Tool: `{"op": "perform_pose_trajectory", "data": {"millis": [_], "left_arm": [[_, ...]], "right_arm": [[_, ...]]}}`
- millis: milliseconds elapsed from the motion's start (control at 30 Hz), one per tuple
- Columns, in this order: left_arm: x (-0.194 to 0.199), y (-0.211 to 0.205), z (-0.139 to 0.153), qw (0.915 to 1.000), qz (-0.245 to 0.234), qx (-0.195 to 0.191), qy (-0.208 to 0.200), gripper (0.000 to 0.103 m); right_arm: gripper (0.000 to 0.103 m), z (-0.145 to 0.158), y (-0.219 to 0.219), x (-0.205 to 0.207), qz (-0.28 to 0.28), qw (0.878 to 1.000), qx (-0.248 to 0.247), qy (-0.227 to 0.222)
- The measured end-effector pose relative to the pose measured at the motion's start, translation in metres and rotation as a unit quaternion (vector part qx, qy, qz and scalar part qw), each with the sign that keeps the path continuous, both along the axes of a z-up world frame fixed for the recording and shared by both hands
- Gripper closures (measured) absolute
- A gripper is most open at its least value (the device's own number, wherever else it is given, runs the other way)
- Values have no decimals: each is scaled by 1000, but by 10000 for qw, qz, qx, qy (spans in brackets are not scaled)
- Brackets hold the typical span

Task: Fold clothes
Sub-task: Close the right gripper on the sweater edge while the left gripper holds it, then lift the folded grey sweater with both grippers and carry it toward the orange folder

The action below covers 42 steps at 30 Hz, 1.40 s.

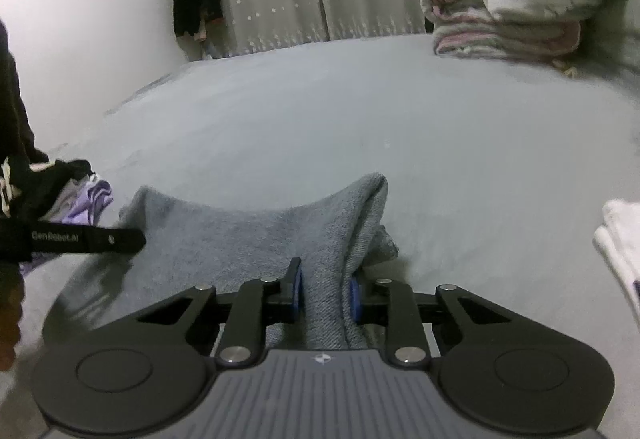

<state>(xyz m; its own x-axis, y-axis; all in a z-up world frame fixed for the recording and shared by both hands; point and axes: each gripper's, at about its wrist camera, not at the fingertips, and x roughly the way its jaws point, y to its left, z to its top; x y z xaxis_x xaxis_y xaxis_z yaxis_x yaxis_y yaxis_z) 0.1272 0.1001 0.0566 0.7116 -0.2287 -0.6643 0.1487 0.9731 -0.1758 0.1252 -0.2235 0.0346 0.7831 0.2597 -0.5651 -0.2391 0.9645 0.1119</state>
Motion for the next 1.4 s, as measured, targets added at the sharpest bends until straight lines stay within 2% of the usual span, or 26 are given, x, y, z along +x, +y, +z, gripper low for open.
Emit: {"op": "perform_pose_trajectory", "data": {"millis": [233, 433, 633, 933, 1233, 1400], "left_arm": [[-14, -2, 16, 9996, -82, 26, -286, 81], [-13, -7, 17, 9994, -68, 143, -315, 81], [-21, -17, 24, 9985, -21, 401, -365, 81], [-32, -32, 39, 9974, -21, 587, -410, 82], [-41, -45, 51, 9975, -143, 521, -451, 83], [-41, -34, 60, 9982, -123, 214, -540, 84]], "right_arm": [[81, 15, 18, -17, 118, 9965, -545, -619], [82, 12, 24, -17, 90, 9946, -790, -661], [82, 19, 32, -27, 144, 9903, -970, -980], [82, 29, 47, -38, 203, 9850, -1118, -1302], [82, 36, 64, -49, 304, 9823, -1115, -1476], [82, 38, 61, -52, 218, 9819, -1035, -1573]]}}
